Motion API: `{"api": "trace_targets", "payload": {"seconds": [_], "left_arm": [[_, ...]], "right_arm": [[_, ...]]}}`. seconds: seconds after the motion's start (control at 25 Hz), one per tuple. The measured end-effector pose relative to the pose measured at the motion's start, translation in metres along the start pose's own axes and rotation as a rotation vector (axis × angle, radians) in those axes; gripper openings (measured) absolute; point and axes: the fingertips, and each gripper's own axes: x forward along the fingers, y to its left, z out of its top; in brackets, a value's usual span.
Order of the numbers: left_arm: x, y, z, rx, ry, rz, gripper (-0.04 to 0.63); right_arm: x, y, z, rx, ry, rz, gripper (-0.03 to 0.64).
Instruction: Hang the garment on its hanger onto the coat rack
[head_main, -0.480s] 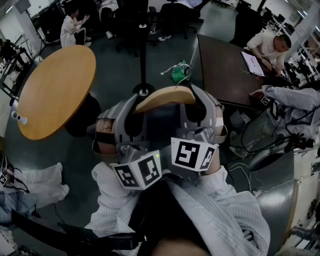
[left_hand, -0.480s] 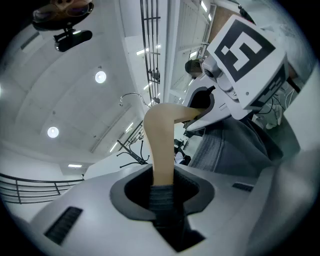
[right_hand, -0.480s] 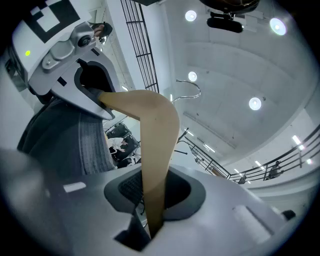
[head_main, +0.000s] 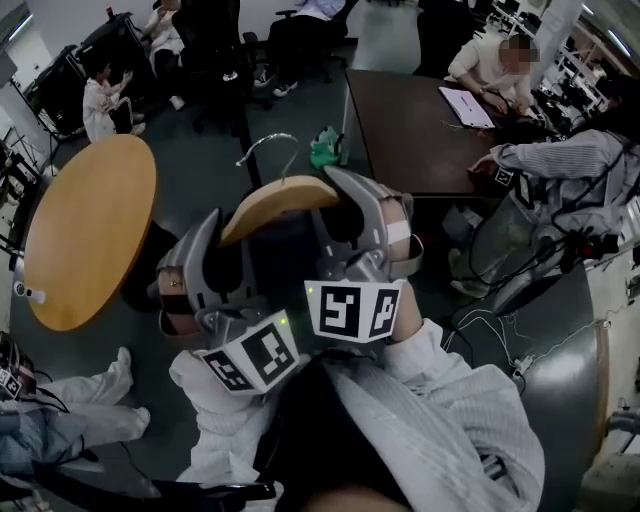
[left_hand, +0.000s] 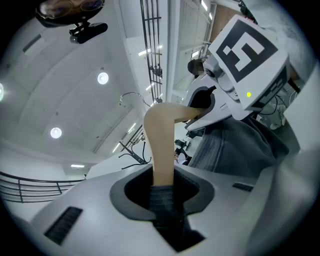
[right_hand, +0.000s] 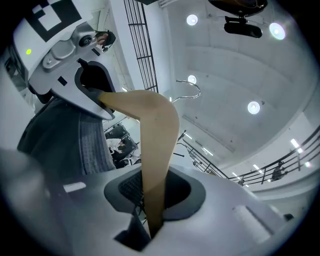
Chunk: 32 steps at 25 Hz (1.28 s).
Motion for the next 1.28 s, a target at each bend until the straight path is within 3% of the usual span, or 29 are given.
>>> {"api": "trace_targets", "payload": {"seconds": [0.64,1.0,1.28], "left_arm": [[0.038,-0.02,0.026,0.003,0.049,-0.02,0.092],[0.132,-0.017,-0.011,-0.018,0.073,-0.036,0.092],[0.251,0.009,-0.051,-0.022,0.023,-0.037,0.092]], "right_arm": [[0.019,-0.026,-0.039,0.041,0.004,0.051,0.074],[0.117,-0.022,-0.066,0.034,0.008,0.072,0.074],[0.24,-0.031,-0.08,0.011,0.011,0.015,0.075]]}}
